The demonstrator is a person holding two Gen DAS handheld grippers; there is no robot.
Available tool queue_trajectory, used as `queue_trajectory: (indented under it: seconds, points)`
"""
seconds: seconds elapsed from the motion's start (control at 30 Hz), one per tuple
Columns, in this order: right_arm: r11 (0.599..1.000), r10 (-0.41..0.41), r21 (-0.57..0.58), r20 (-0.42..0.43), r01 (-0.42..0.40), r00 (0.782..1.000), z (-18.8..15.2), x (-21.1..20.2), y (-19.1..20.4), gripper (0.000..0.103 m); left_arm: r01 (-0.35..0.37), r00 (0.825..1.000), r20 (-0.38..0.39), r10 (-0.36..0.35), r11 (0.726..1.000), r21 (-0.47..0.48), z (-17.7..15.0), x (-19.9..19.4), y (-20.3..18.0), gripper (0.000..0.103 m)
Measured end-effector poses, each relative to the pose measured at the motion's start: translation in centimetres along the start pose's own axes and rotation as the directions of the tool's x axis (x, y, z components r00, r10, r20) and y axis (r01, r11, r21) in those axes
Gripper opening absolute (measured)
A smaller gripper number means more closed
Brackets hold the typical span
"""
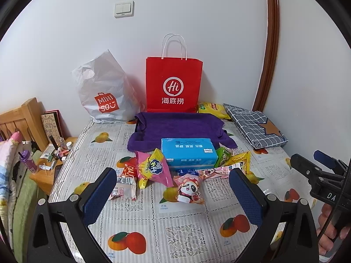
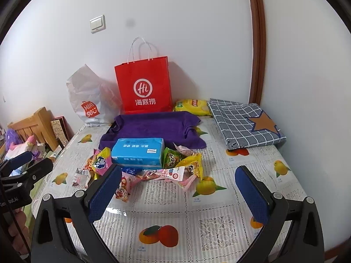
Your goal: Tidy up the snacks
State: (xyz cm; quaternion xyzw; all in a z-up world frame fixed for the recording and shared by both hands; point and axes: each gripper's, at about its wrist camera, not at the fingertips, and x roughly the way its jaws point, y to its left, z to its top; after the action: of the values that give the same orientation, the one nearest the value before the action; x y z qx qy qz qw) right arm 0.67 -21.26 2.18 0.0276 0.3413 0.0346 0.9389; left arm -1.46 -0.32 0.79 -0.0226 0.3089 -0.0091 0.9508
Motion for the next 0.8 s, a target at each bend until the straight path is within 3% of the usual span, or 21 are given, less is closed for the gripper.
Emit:
queue_trajectory:
  seconds: [0.8]
  points:
    - [1.000,-0.007,-0.010,0.015,0.007,1.000,0.03,-0.45,0.64,0.102,0.007,1.000,0.000,-0.007,1.000,-0.011,0.04,-0.33,0.09,0.103]
